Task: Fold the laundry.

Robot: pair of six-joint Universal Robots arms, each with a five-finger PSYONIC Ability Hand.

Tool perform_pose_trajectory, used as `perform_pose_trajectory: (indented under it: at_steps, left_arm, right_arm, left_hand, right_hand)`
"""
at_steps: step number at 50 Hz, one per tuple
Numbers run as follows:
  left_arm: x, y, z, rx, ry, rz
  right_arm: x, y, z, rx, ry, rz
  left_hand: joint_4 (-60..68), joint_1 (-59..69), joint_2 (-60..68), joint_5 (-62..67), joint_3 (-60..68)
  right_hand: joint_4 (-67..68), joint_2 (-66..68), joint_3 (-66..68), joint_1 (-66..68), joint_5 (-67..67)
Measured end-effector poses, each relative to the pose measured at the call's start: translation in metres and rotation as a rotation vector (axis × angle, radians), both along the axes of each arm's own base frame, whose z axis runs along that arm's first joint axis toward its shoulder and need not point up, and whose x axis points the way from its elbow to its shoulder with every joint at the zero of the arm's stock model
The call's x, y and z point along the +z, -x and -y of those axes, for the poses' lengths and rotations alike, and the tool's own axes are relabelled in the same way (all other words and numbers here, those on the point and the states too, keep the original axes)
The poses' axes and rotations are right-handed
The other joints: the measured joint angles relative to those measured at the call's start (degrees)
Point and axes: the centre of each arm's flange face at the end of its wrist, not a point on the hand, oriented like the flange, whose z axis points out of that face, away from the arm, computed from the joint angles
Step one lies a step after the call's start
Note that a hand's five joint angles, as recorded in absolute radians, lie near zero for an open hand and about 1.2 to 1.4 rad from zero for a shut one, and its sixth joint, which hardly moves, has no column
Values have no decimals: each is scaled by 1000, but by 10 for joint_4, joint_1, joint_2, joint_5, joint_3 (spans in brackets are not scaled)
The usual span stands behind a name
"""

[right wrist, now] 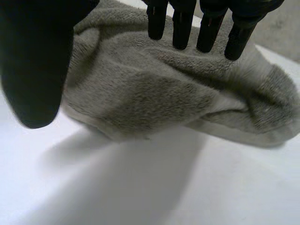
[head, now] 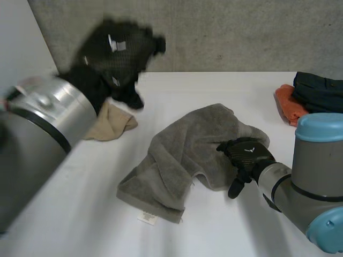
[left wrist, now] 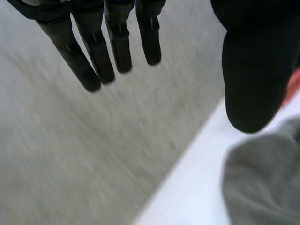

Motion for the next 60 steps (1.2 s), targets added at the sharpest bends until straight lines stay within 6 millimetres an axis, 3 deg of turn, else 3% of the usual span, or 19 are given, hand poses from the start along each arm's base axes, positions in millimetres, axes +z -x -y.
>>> perform_pose_trajectory:
  at_steps: [6, 11, 15, 16, 22, 23, 26, 27, 28, 32, 38, 39, 40, 47, 50, 53, 57, 58, 60]
  left_arm:
    - [-78, 7, 12, 98, -271, 31]
    - [-127, 18, 11, 131, -431, 51]
    - [-154, 27, 9, 141, -508, 72]
    - [-169, 31, 9, 147, -538, 91]
    - [-195, 38, 15, 166, -563, 141]
    - [-200, 40, 18, 169, -560, 154]
    - [-205, 42, 23, 170, -544, 165]
    - [-205, 43, 25, 170, -537, 164]
    - [-203, 44, 27, 170, -527, 159]
    - [-190, 45, 33, 169, -483, 121]
    - [-146, 37, 36, 163, -409, 32]
    - [-146, 37, 36, 163, -409, 32]
    - [-121, 30, 38, 160, -374, -10]
    - [-82, 9, 51, 153, -316, -59]
    - [-82, 5, 61, 152, -314, -47]
    - [-94, 4, 76, 155, -331, -14]
    - [-121, 4, 99, 178, -362, 32]
    - [-130, 4, 107, 191, -372, 47]
    - [-142, 4, 117, 210, -383, 62]
  right_arm:
    - [-6, 3, 5, 84, 68, -95]
    - [-13, 2, 7, 123, 55, -95]
    - [-18, 1, 8, 134, 51, -81]
    - [-20, -1, 10, 136, 57, -75]
    - [-27, -4, 17, 137, 94, -66]
    - [-29, -5, 19, 137, 108, -64]
    - [-33, -8, 24, 138, 135, -63]
    - [-34, -8, 24, 138, 139, -63]
    - [-35, -9, 26, 135, 149, -64]
    - [-33, -9, 31, 119, 172, -64]
    - [-7, -5, 38, 67, 227, -35]
    - [-7, -5, 38, 67, 227, -35]
    - [13, -1, 40, 51, 249, -19]
    - [83, 15, 38, 55, 234, -8]
    - [95, 16, 38, 75, 193, -12]
    - [96, 11, 41, 108, 143, -20]
    - [80, 0, 46, 140, 96, -40]
    - [72, -4, 47, 148, 81, -48]
    - [63, -8, 48, 153, 65, -59]
  left_hand:
    - [-44, -19, -42, -51, -45]
    - [-52, -23, -52, -59, -54]
    - [-52, -29, -52, -59, -54]
    - [-52, -29, -52, -59, -54]
    - [-17, 5, -18, -15, -21]
    - [48, 74, 50, 49, 48]
    - [222, 265, 219, 221, 211]
    - [337, 380, 333, 332, 316]
    - [388, 416, 384, 379, 364]
    - [428, 418, 421, 399, 404]
    - [428, 418, 421, 399, 404]
    - [428, 418, 421, 399, 404]
    - [428, 418, 421, 399, 404]
    - [428, 418, 421, 399, 410]
    - [428, 418, 421, 399, 410]
    - [428, 418, 421, 399, 410]
    - [428, 418, 422, 399, 410]
    - [428, 418, 422, 399, 410]
    - [428, 418, 422, 399, 410]
  right_hand:
    - [69, 66, 73, 68, 72]
    - [114, 109, 110, 109, 113]
    - [147, 145, 144, 142, 146]
    - [164, 164, 163, 160, 162]
    - [225, 227, 227, 222, 221]
    - [244, 247, 246, 243, 241]
    - [370, 382, 371, 373, 362]
    - [395, 408, 396, 399, 387]
    - [485, 497, 485, 485, 479]
    - [542, 533, 538, 513, 527]
    - [544, 533, 539, 513, 527]
    - [544, 533, 539, 513, 527]
    - [544, 533, 539, 513, 527]
    - [545, 533, 539, 513, 529]
    - [545, 533, 539, 513, 529]
    - [545, 533, 539, 513, 529]
    - [465, 461, 463, 456, 458]
    - [382, 371, 380, 367, 375]
    - [339, 333, 338, 324, 330]
